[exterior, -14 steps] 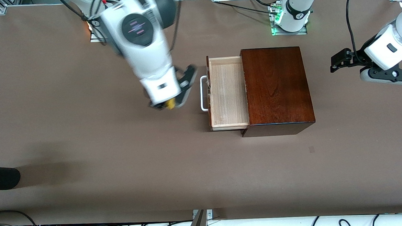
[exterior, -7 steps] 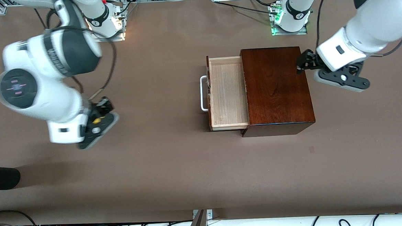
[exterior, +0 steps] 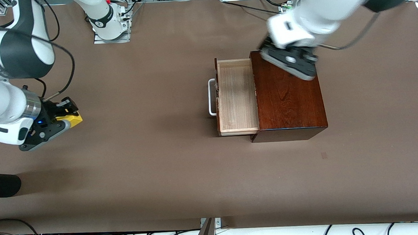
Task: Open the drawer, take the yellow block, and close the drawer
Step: 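Lift the cube out with the right gripper while the left gripper approaches, then set the cube on the table with the right gripper while the left gripper lowers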
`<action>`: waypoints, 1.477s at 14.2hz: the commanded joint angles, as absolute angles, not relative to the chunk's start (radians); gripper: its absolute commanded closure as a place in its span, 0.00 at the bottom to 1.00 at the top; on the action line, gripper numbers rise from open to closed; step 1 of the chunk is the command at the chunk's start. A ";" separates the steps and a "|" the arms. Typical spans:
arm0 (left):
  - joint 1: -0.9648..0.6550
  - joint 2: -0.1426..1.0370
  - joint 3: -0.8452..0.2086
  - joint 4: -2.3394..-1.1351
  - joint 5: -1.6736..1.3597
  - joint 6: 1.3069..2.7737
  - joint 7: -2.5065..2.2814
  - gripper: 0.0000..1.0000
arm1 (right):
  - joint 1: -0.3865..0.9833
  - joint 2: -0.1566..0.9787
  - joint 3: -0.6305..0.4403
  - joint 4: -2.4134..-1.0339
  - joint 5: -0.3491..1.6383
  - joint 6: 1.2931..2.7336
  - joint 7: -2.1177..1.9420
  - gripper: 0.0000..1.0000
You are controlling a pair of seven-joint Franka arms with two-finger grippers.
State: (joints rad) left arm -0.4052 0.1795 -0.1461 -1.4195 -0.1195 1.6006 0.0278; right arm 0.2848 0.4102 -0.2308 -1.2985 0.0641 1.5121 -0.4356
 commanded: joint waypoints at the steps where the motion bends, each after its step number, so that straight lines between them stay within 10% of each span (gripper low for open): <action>1: -0.507 0.236 -0.143 -1.390 -0.114 1.617 0.049 0.00 | 0.296 0.309 -0.233 -1.536 0.081 1.685 -0.405 0.87; 11: -0.796 0.599 -0.144 -1.263 0.028 1.821 0.539 0.00 | 0.273 0.204 -0.180 -2.028 0.075 2.117 -0.104 0.88; 21: -0.808 0.726 -0.138 -1.275 0.218 1.905 0.664 0.00 | 0.249 0.385 -0.179 -2.094 0.081 2.321 -0.103 0.88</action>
